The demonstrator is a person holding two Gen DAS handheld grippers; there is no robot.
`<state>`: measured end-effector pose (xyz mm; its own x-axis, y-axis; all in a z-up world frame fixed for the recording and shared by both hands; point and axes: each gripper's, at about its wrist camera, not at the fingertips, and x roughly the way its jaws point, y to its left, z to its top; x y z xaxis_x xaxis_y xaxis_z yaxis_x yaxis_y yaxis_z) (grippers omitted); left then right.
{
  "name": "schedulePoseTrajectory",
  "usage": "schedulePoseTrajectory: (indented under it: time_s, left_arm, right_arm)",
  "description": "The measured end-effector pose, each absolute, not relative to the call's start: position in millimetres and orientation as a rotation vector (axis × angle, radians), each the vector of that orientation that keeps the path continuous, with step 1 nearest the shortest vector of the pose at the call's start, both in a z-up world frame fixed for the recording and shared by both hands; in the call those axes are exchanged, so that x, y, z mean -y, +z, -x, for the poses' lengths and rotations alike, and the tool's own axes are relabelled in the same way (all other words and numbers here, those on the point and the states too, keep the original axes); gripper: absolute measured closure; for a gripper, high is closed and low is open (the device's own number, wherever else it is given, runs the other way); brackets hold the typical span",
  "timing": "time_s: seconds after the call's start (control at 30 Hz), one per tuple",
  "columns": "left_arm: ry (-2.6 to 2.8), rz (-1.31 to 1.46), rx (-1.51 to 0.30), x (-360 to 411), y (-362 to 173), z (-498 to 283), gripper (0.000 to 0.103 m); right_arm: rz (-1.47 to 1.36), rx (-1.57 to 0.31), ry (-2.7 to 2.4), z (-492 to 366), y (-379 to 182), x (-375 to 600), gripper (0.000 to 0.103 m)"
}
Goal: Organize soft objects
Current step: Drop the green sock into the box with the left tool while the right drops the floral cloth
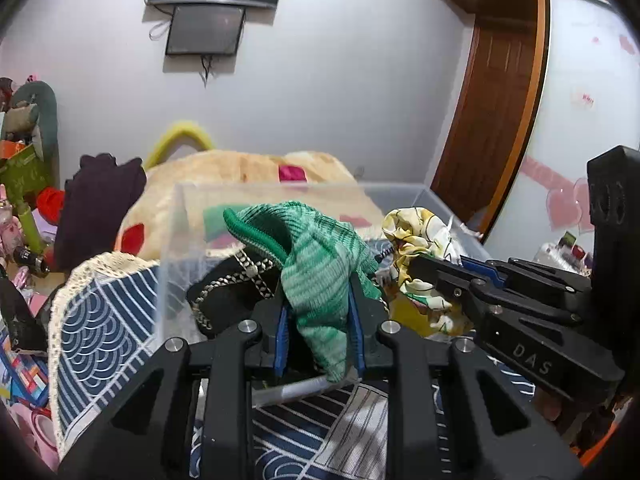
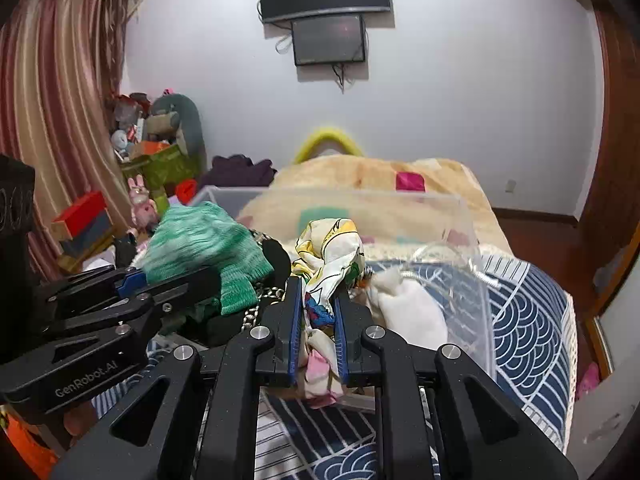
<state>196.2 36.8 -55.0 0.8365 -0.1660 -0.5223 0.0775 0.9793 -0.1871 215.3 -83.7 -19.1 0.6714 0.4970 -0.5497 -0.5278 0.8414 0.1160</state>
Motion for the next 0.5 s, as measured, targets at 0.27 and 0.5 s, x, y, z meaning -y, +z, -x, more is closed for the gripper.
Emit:
schedulePoseTrajectory:
  time_s: [0.27, 0.5]
  left_arm:
    - [-0.104, 0.127, -0.588, -29, -63, -197, 0.062]
    - [-0.096, 0.093, -0.544, -21, -55, -165, 0.044]
  right_arm:
    - [0.094, -0.622, 0.557, -211, -23, 87, 0.073]
    - [0.075, -0.59, 0.552, -196, -12, 107, 0.06]
